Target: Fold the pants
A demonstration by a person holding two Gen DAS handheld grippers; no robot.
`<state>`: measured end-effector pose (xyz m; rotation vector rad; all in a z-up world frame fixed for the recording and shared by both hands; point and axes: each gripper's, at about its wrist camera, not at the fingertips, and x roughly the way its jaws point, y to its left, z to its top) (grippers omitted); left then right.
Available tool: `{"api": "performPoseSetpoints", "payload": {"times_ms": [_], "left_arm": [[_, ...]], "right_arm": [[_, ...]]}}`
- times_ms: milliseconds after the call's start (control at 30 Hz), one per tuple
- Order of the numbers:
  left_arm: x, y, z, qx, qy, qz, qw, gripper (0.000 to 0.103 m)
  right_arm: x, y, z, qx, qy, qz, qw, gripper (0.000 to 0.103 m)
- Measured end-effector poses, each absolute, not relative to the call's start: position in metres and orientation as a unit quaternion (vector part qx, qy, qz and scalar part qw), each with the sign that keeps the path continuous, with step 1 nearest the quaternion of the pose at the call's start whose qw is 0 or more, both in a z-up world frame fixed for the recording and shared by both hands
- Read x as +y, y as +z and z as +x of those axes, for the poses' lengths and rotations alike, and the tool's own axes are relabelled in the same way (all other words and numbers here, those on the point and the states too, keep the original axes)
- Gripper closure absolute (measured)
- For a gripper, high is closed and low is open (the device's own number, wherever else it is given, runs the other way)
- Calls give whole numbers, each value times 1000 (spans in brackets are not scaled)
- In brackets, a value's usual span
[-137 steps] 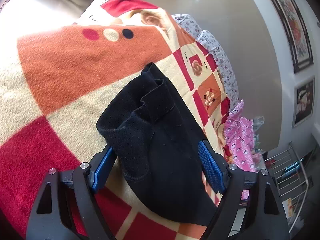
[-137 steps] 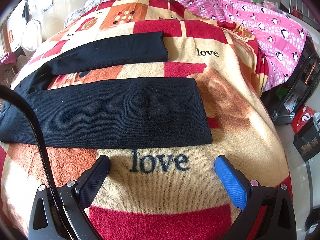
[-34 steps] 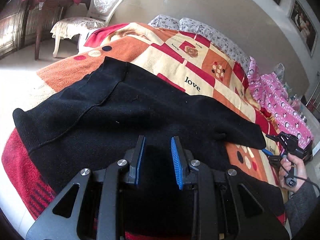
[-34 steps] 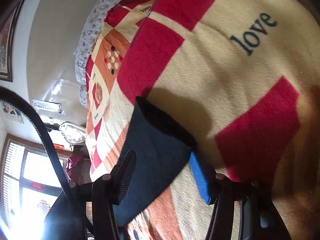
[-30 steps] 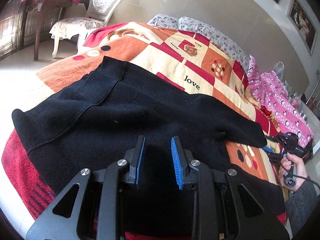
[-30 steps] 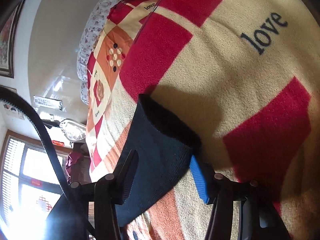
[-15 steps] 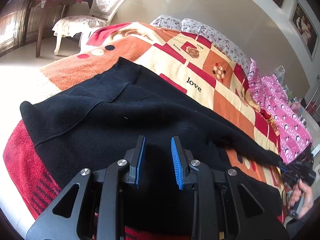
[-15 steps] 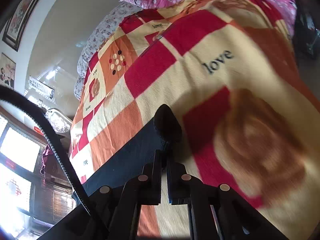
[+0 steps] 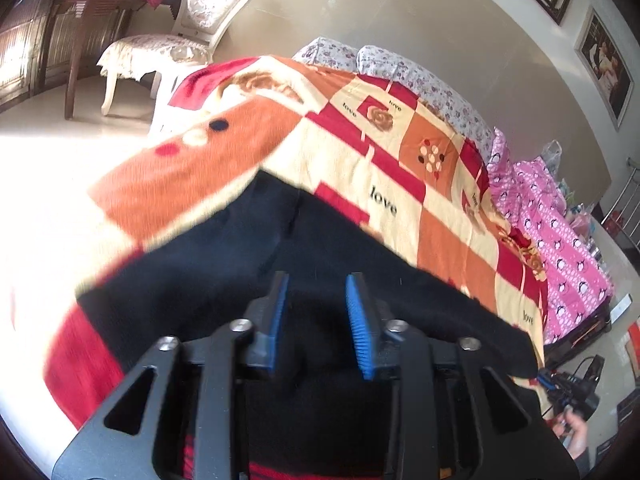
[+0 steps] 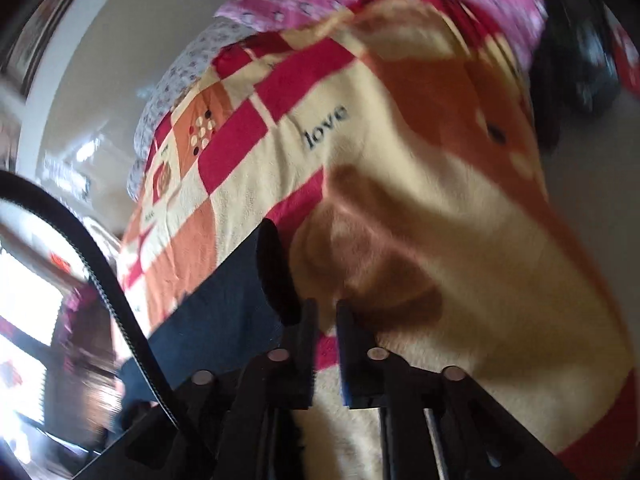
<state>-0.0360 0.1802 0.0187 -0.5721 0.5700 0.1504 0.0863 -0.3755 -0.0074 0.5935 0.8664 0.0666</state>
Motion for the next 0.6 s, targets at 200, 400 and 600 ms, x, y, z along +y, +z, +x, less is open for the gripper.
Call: {"api": "performPoseSetpoints", "payload": {"times_ms": [200, 400, 600], "left_arm": [[230, 51, 38, 310, 16, -136, 941, 32], [240, 15, 107, 415, -81, 21, 906, 32], [256, -11, 136, 463, -141, 2, 875, 32]], "right_arm": [[-380, -20, 79, 381, 72, 305, 870, 85], [-386, -24, 77, 373, 88, 334, 861, 85], [-385, -23, 77, 373, 89, 335, 860, 85]]}}
